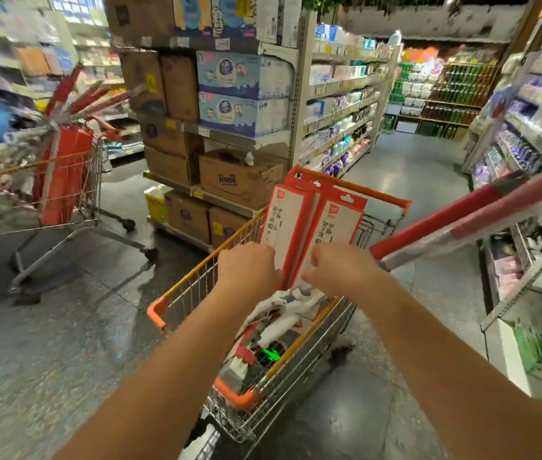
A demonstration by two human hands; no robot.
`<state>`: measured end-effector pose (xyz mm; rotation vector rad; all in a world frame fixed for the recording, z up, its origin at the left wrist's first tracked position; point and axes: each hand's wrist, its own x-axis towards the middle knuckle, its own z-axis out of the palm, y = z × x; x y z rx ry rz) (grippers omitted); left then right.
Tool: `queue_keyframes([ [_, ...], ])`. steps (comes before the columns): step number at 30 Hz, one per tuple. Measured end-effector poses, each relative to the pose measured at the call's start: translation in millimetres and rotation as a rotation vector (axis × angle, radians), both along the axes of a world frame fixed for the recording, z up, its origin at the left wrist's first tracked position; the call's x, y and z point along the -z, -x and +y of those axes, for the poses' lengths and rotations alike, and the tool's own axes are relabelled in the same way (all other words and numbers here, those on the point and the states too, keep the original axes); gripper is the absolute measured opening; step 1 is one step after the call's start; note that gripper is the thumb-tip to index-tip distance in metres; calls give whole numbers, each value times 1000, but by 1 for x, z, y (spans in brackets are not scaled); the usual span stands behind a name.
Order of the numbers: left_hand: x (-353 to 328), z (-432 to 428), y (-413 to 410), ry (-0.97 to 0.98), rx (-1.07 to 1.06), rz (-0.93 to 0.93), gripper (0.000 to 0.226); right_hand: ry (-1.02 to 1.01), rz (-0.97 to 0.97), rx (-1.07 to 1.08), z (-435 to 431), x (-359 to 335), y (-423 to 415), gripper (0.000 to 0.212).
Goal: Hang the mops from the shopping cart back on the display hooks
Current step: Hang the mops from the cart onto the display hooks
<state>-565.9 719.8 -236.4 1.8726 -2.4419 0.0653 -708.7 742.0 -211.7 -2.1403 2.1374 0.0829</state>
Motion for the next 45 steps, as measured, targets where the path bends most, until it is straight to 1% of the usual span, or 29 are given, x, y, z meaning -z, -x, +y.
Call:
queue_keyframes([
  [4,14,-12,6,-24,-91,34,27,-20,10,-58,-26,14,3,29],
  [7,25,-28,3,-29,-139,54,22,5,-5,-85,-54,27,-4,26],
  [10,35,-47,-6,-59,-191,41,24,6,-3,-92,-76,37,-13,24],
  [13,43,-69,-11,-96,-194,31,24,-18,25,-97,-97,46,-19,25],
  [16,50,-85,-12,-111,-191,64,23,-21,46,-97,-118,52,-20,26],
  [21,80,-105,-16,-178,-237,110,17,-119,106,-150,-150,75,-22,26],
  [23,95,-114,-16,-198,-287,132,21,-171,120,-176,-162,92,-23,27],
  [27,124,-129,-6,-268,-366,228,29,-211,160,-247,-187,121,-23,27],
  [30,150,-135,4,-255,-457,339,28,-246,192,-301,-208,140,-25,23],
  [32,165,-139,10,-248,-542,392,25,-256,200,-339,-222,153,-28,25],
  [34,181,-146,14,-263,-609,435,30,-285,197,-369,-237,170,-30,29],
  [39,230,-163,27,-351,-805,587,40,-368,224,-429,-272,222,-30,32],
  [42,258,-168,41,-429,-932,661,39,-417,285,-445,-283,252,-23,27],
  [45,277,-172,52,-518,-988,699,45,-446,303,-453,-292,273,-16,32],
])
